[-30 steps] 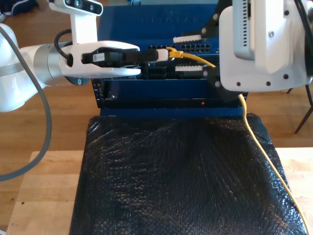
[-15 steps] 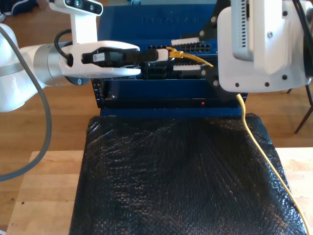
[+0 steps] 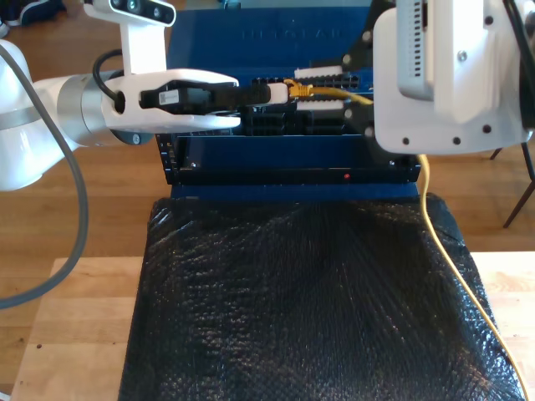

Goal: Grab the cable and plug it in

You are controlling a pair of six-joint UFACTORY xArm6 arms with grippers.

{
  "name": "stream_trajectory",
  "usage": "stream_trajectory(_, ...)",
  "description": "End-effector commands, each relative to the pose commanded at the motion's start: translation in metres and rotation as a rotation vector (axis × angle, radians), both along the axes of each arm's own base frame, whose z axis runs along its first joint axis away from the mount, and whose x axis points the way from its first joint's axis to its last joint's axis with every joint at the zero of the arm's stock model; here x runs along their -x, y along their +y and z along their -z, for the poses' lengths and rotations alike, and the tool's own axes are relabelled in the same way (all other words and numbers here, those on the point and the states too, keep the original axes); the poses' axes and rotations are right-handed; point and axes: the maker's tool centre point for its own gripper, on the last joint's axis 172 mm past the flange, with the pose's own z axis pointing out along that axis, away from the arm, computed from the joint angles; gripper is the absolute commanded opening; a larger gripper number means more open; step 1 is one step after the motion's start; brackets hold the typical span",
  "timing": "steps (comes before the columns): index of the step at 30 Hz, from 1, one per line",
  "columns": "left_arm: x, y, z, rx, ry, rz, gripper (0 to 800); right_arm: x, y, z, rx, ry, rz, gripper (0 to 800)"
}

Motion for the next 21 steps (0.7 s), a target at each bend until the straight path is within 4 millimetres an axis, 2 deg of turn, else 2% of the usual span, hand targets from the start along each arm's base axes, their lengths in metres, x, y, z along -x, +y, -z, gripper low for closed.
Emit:
stream_trajectory(15, 0.0000, 0.0000, 0.0000, 0.000, 0.000, 0.000, 3, 0.0014, 0.0020, 0.0003, -0.005, 0.004, -0.005, 145)
stream_trajectory(21, 0.0004, 0.0001, -0.0002, 0.001, 0.000, 0.001, 3, 0.0035, 0.0046, 0.0001, -0.006, 0.005, -0.013, 115)
